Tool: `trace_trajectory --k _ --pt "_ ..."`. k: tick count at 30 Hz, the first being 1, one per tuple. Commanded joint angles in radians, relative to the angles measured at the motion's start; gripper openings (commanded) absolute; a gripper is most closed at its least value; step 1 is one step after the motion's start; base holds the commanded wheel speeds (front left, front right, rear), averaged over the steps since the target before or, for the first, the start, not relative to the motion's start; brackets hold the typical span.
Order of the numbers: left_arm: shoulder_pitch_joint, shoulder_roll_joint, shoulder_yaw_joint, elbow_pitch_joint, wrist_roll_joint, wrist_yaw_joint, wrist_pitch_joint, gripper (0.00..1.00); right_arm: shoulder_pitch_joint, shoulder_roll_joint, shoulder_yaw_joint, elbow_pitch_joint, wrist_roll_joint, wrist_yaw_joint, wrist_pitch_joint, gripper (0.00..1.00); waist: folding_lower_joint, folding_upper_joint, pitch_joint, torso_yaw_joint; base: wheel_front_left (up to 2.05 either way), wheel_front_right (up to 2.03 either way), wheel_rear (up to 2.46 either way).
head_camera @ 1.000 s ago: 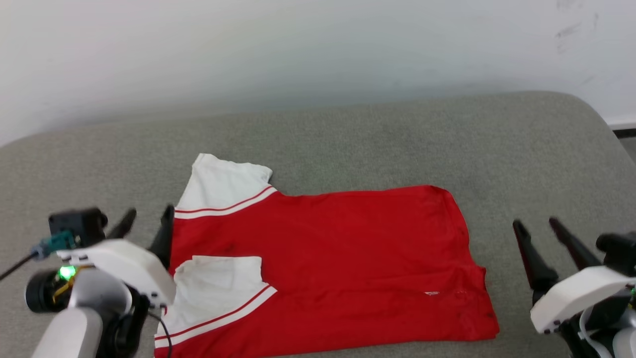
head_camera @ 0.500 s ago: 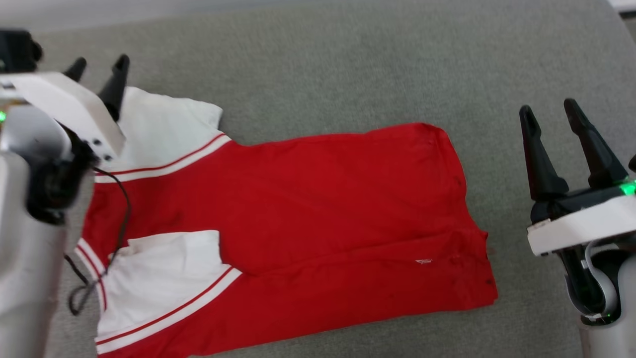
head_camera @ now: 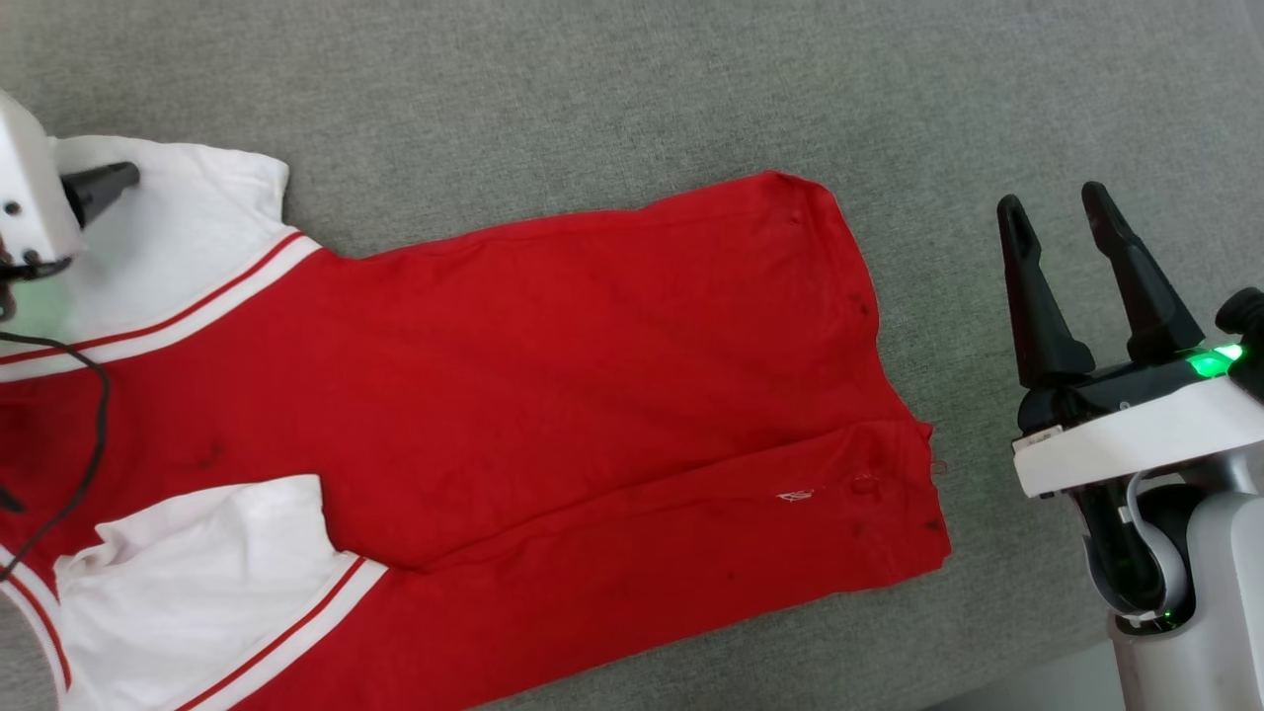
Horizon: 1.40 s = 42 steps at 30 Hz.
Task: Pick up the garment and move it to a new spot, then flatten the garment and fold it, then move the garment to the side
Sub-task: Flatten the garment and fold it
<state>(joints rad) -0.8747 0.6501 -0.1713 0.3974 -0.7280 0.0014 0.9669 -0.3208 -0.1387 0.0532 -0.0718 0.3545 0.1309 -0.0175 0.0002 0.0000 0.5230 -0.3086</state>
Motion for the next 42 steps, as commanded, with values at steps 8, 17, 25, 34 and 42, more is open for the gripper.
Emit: trace_trajectory --k 8,17,25,34,42 --pt "0.088 -0.070 0.000 0.038 -0.051 0.039 0.013 0.00 -0.030 -0.013 0.008 0.033 0.048 0.000 -0.004 1.00 -0.0002 0.0000 0.020 -0.014 0.00 0.00 0.00" --pt "0.010 -0.083 -0.011 0.017 -0.011 0.005 -0.106 0.00 -0.122 -0.107 0.048 0.136 0.204 0.000 0.170 1.00 -0.0002 0.0000 -0.018 0.054 0.00 0.00 0.00" --pt "-0.067 -0.137 -0.071 -0.044 0.015 -0.035 -0.144 0.00 -0.270 -0.245 0.168 0.249 0.327 0.000 0.524 1.00 -0.0002 0.0000 -0.015 0.161 0.00 0.00 0.00" --pt "-0.089 -0.173 -0.110 -0.101 0.029 -0.053 -0.170 0.00 -0.388 -0.257 0.287 0.422 0.344 -0.001 0.753 1.00 -0.0002 0.0000 0.019 0.231 0.00 0.00 0.00" --pt "-0.067 -0.173 -0.121 -0.103 0.023 -0.065 -0.189 0.00 -0.407 -0.241 0.365 0.515 0.364 0.000 0.872 0.00 -0.0002 0.0000 0.009 0.248 0.00 0.00 0.00"
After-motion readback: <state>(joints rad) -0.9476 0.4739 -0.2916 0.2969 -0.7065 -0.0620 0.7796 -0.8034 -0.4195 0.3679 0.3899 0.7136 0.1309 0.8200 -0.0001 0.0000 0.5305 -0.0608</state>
